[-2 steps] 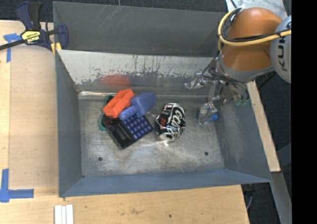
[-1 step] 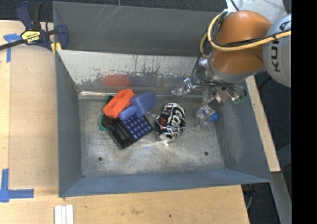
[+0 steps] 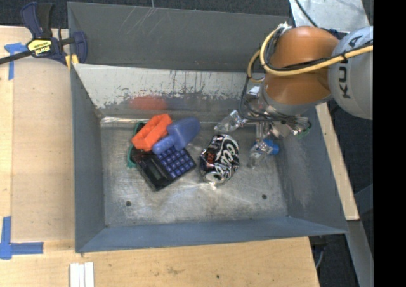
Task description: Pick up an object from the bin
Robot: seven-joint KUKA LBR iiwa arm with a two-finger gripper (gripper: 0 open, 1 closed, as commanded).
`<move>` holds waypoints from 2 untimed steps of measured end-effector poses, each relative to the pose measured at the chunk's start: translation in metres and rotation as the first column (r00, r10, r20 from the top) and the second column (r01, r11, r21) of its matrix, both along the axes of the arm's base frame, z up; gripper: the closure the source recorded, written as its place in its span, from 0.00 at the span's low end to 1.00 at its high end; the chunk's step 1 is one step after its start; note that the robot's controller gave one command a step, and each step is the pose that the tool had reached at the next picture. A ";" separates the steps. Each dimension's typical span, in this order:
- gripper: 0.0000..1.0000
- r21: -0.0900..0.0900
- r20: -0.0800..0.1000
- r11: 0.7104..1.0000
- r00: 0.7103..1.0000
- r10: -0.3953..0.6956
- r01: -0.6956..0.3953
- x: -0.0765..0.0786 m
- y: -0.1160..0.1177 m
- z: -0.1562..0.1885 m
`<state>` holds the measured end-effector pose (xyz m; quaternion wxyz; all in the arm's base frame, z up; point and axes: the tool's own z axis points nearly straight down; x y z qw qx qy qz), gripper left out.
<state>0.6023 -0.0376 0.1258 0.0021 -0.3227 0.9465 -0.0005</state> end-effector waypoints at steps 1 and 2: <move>0.00 -0.001 -0.001 0.963 0.963 0.270 -0.270 0.003 0.011 -0.041; 1.00 0.001 0.008 0.936 0.936 0.352 -0.352 0.008 0.002 -0.050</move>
Offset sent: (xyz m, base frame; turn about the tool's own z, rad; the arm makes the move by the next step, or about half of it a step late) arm 0.0040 -0.0005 -0.0558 -0.3617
